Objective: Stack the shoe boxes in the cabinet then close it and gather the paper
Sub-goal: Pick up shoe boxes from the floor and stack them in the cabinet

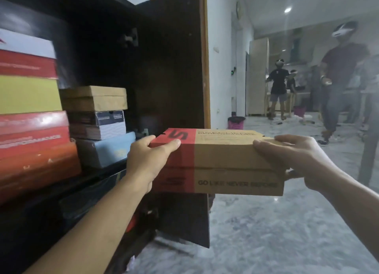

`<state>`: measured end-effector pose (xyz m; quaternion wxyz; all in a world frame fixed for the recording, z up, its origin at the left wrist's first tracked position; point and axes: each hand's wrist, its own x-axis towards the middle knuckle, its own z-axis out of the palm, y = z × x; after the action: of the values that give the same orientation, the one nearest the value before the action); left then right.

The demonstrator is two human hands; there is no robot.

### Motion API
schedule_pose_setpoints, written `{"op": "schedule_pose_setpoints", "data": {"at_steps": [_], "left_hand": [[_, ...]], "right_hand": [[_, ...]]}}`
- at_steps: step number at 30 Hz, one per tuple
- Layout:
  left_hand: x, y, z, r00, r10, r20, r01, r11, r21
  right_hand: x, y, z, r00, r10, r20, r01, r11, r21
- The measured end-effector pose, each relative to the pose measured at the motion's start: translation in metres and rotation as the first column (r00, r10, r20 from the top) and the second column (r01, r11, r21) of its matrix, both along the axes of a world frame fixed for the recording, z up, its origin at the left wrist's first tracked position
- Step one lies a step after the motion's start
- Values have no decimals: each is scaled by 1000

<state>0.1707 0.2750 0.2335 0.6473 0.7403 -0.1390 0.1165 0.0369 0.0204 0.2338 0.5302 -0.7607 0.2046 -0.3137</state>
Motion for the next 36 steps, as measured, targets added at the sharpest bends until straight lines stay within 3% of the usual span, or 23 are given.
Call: {"op": "schedule_pose_setpoints", "data": {"at_steps": [13, 24, 36], "left_hand": [[27, 124, 122, 922, 366, 128, -331, 915, -232], [75, 171, 241, 804, 513, 301, -497, 857, -133], [111, 220, 322, 749, 539, 384, -524, 838, -155]], "right_hand": [[128, 114, 100, 918, 352, 183, -310, 924, -222], [206, 156, 219, 786, 445, 430, -367, 895, -254], [291, 208, 300, 701, 527, 480, -461, 849, -259]]}}
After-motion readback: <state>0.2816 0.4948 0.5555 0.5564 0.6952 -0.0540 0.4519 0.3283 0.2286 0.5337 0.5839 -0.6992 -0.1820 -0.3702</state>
